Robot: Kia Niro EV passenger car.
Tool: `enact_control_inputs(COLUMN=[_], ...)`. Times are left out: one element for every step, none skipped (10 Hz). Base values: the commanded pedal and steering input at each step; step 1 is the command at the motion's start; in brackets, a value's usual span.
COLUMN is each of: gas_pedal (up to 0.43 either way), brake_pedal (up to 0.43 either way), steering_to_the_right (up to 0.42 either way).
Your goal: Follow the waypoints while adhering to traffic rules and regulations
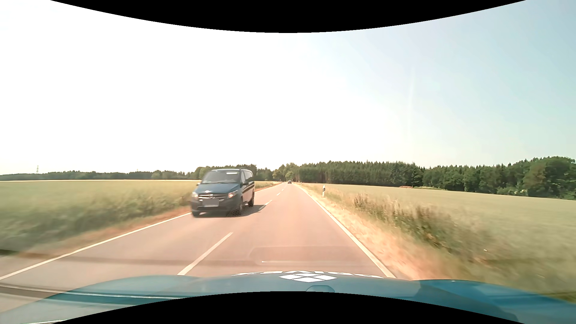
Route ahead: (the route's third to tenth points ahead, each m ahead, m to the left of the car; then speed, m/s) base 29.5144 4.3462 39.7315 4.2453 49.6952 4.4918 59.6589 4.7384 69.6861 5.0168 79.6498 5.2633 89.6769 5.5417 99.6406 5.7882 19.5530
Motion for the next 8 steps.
enact_control_inputs(gas_pedal=[0.220, 0.220, 0.209, 0.209, 0.209, 0.209, 0.209, 0.209], brake_pedal=[0.000, 0.000, 0.000, 0.000, 0.000, 0.000, 0.000, 0.000], steering_to_the_right=[-0.002, -0.002, -0.002, -0.002, -0.003, -0.003, -0.003, -0.003])
